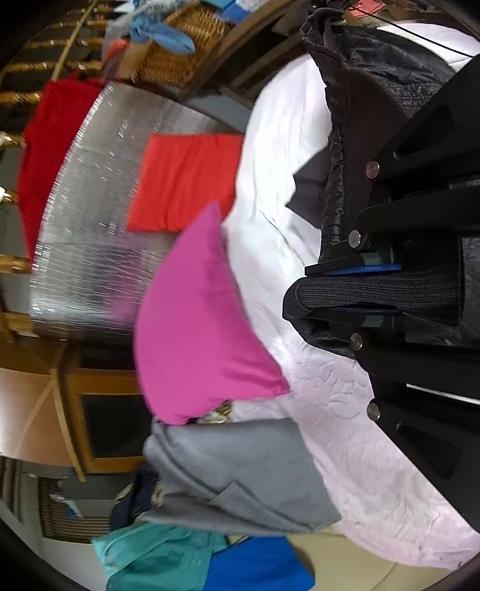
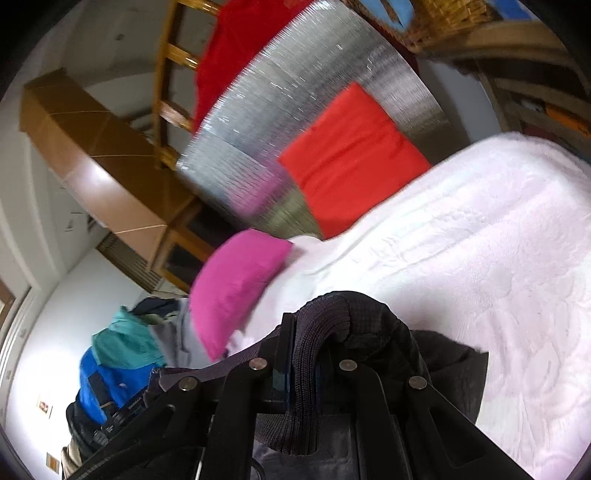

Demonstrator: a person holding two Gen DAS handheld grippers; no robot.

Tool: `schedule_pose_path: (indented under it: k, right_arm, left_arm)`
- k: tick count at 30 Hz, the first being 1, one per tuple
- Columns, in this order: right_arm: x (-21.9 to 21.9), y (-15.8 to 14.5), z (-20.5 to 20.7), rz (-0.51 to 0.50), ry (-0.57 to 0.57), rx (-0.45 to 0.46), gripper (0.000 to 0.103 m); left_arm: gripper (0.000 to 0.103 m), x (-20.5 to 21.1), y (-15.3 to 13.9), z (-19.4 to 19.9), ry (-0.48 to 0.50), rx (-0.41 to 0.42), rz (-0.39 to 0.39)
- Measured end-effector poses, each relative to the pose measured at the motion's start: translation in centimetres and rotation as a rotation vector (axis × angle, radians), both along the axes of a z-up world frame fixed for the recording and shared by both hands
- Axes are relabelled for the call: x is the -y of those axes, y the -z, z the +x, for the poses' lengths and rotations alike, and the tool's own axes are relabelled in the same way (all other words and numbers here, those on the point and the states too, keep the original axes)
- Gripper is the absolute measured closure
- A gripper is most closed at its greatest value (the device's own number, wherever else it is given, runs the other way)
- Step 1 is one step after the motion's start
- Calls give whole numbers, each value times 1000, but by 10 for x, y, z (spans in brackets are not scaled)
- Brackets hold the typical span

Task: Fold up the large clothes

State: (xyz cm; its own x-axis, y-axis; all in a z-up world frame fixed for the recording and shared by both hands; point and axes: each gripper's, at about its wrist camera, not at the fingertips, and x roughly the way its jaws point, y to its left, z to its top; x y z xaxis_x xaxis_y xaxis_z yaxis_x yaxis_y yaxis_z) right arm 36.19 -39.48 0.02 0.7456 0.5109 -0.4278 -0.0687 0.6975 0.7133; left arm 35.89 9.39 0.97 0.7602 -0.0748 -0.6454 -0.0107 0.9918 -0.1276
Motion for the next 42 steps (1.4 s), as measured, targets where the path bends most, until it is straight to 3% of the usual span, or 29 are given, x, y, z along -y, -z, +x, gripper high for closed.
schedule_pose_path:
  k: [9, 13, 16, 19, 21, 24, 25, 27, 28, 29, 32, 35, 38, 42]
  right_arm:
    - [7, 73, 72, -24, 13, -190, 95]
    - [10, 94, 87, -5, 16, -247, 95]
    - [15, 110, 91, 63, 27, -296, 94]
    - [19, 120, 93, 129, 36, -327, 91]
    - [17, 119, 93, 127, 29, -340, 90]
    - [17, 116, 91, 143, 25, -340, 86]
    - [18, 115, 91, 153, 26, -339, 80]
    - [18, 105, 89, 171, 32, -309, 52]
    - [18, 99, 88, 169, 38, -287, 19]
    - [18, 87, 83, 151, 55, -248, 3]
    - [16, 65, 75, 119, 34, -185, 3]
    - [12, 54, 65, 1, 8, -174, 3]
    - [5, 62, 66, -183, -20, -231, 3]
    - [-1, 83, 79, -337, -56, -282, 3]
  left_arm:
    - [88, 3, 75, 77, -57, -211, -32]
    - [87, 8, 94, 90, -67, -251, -11]
    - [82, 7, 102, 96, -82, -259, -16]
    - [73, -2, 105, 98, -111, -248, -71]
    - [53, -9, 102, 98, -143, -239, -85]
    - [41, -28, 89, 92, -213, -197, -139]
    - [41, -36, 84, 88, -235, -185, -163]
    - [40, -48, 76, 80, -256, -172, -180]
    - [40, -54, 71, 73, -257, -161, -179]
    - [39, -57, 69, 69, -253, -154, -172]
    - [36, -66, 68, 57, -213, -156, -121]
    - [35, -69, 76, 54, -145, -189, -96]
    - [35, -65, 92, 62, -92, -231, -110]
    - [35, -48, 107, 79, -13, -281, -108]
